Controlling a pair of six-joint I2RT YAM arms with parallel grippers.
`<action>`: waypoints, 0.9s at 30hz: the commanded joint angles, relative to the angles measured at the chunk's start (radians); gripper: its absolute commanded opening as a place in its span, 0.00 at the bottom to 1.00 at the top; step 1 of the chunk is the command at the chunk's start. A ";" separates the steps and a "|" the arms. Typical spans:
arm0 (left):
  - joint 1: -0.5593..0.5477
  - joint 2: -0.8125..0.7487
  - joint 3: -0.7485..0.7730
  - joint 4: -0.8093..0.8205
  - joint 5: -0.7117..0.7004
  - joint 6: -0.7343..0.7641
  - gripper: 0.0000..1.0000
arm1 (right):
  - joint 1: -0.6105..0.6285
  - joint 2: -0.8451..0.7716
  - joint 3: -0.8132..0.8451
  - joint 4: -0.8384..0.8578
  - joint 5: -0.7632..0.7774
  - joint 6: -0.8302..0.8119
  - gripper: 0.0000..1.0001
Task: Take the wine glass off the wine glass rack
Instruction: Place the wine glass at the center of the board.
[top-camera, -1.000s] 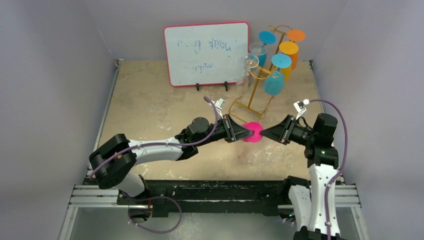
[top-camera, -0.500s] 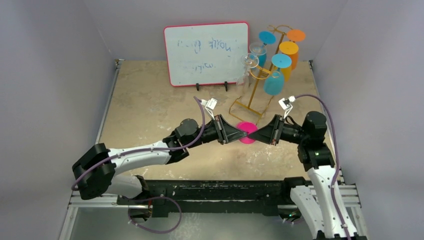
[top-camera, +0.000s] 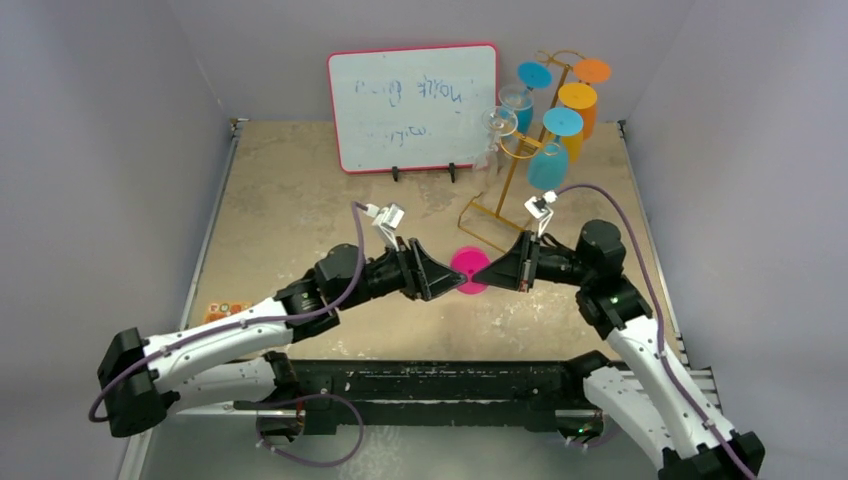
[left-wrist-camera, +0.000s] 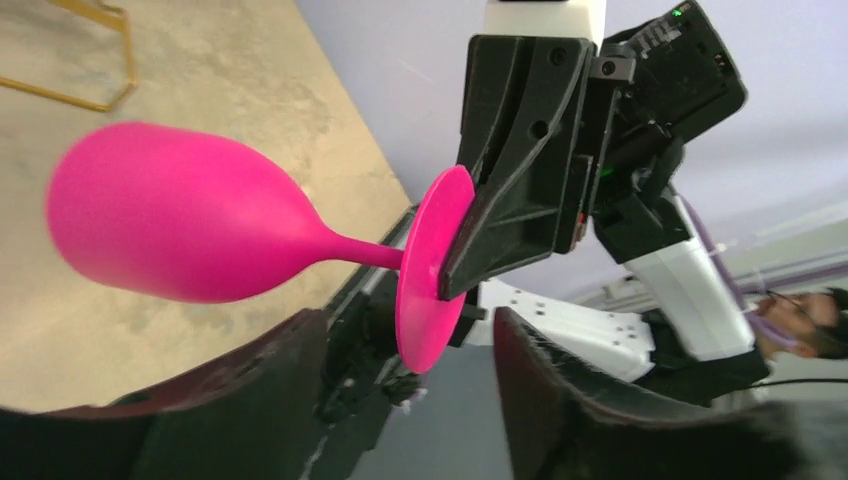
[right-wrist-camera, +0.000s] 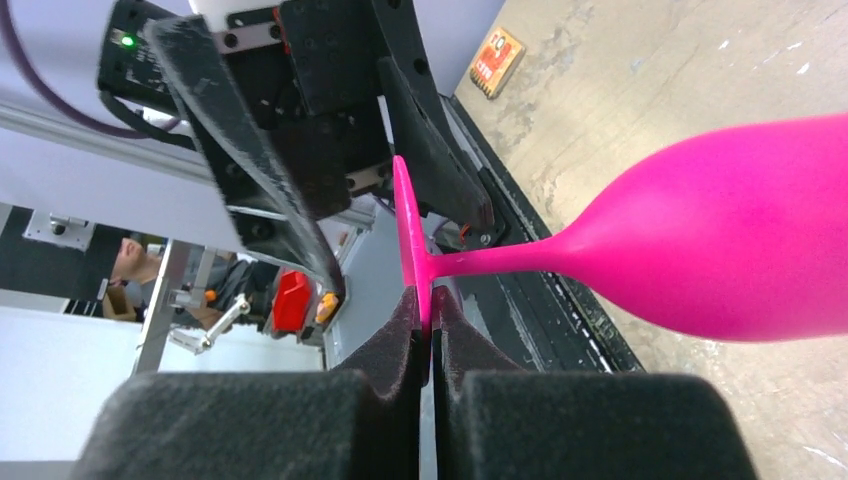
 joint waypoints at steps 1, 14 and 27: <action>0.004 -0.132 0.016 -0.268 -0.141 0.092 0.68 | 0.130 0.040 0.038 0.042 0.160 -0.021 0.00; 0.004 -0.491 0.154 -1.053 -0.925 -0.084 0.84 | 0.676 0.263 0.159 0.084 0.625 -0.288 0.00; 0.026 -0.263 0.331 -1.054 -1.035 0.060 1.00 | 0.884 0.377 0.110 0.269 0.884 -0.726 0.00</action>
